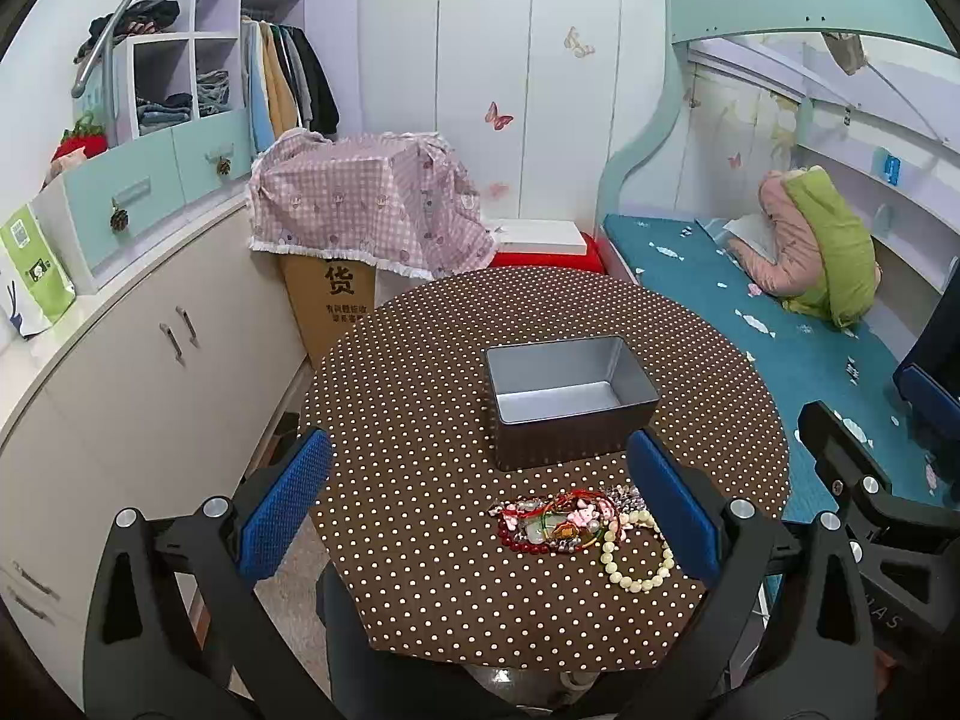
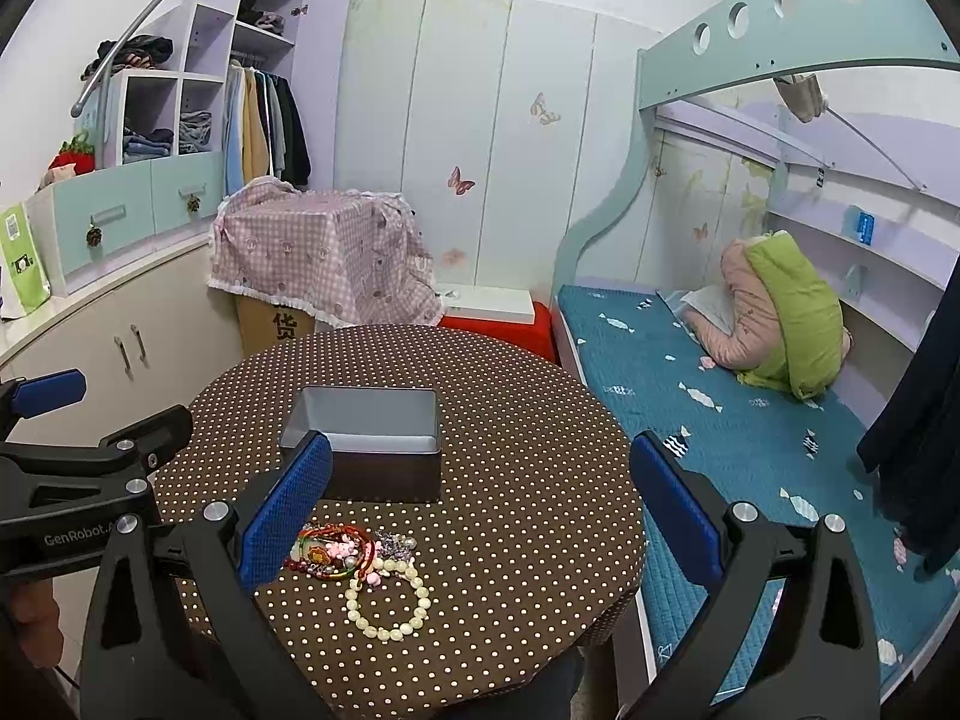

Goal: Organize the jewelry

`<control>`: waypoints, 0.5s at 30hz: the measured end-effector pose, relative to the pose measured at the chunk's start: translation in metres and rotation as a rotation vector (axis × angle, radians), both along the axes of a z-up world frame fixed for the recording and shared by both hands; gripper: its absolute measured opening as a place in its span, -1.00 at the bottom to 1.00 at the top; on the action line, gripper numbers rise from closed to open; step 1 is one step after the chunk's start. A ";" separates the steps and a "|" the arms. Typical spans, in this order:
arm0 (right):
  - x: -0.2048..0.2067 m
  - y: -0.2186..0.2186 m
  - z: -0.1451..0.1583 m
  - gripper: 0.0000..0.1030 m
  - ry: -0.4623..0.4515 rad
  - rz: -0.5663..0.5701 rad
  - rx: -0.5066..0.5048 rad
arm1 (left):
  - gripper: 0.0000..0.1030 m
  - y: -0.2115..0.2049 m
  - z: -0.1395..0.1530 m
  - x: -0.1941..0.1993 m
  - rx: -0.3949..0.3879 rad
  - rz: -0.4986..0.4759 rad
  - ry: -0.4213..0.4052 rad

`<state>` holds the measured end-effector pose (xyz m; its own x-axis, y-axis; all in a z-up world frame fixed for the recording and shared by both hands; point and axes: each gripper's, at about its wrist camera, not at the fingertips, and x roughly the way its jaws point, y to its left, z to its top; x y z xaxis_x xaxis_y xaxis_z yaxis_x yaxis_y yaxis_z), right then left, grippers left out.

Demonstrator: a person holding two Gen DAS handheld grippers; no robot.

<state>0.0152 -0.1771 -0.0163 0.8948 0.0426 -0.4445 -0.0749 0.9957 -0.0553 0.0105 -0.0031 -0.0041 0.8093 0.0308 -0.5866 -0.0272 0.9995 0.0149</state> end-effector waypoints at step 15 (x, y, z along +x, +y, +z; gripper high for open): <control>0.011 0.001 -0.005 0.86 0.047 -0.005 0.000 | 0.90 -0.002 -0.013 0.013 -0.003 -0.009 0.057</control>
<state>0.0264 -0.1758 -0.0212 0.8733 0.0386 -0.4857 -0.0728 0.9960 -0.0517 0.0234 -0.0048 -0.0175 0.7745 0.0223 -0.6322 -0.0178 0.9998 0.0134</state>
